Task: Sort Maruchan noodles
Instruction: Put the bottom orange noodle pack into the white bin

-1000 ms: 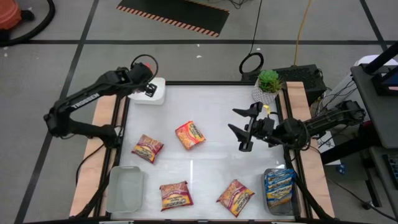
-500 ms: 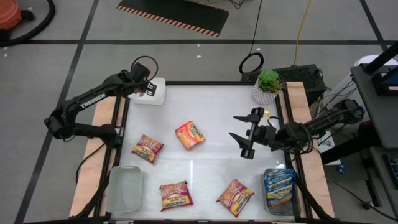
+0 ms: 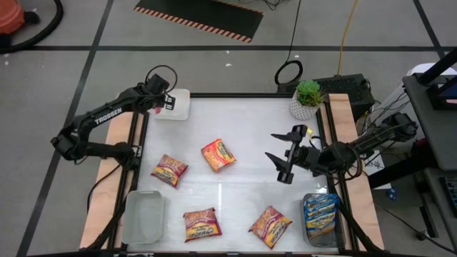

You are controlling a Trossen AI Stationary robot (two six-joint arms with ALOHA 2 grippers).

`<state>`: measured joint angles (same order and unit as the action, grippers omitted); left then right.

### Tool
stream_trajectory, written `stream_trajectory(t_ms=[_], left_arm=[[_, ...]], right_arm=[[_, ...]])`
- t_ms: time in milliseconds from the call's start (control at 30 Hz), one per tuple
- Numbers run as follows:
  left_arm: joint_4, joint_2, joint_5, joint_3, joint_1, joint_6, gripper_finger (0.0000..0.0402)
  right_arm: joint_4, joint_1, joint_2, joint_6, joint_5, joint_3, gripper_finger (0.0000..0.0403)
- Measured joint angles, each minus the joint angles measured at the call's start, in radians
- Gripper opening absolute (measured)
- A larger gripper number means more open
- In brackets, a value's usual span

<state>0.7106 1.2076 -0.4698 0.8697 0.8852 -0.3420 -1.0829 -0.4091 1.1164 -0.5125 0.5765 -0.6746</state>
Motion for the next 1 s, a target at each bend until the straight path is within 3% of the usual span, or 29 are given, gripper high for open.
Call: stream_trajectory(t_ms=[700, 1000], left_arm=[[-0.082, 0.0, -0.033, -0.065, -0.01, -0.031, 0.0121], [-0.073, 0.0, -0.032, -0.065, -0.01, -0.039, 0.0198]], right_arm=[[-0.02, 0.001, 0.0, -0.031, -0.001, 0.0, 0.0263], [-0.02, 0.001, 0.0, -0.031, -0.001, 0.0, 0.0263]])
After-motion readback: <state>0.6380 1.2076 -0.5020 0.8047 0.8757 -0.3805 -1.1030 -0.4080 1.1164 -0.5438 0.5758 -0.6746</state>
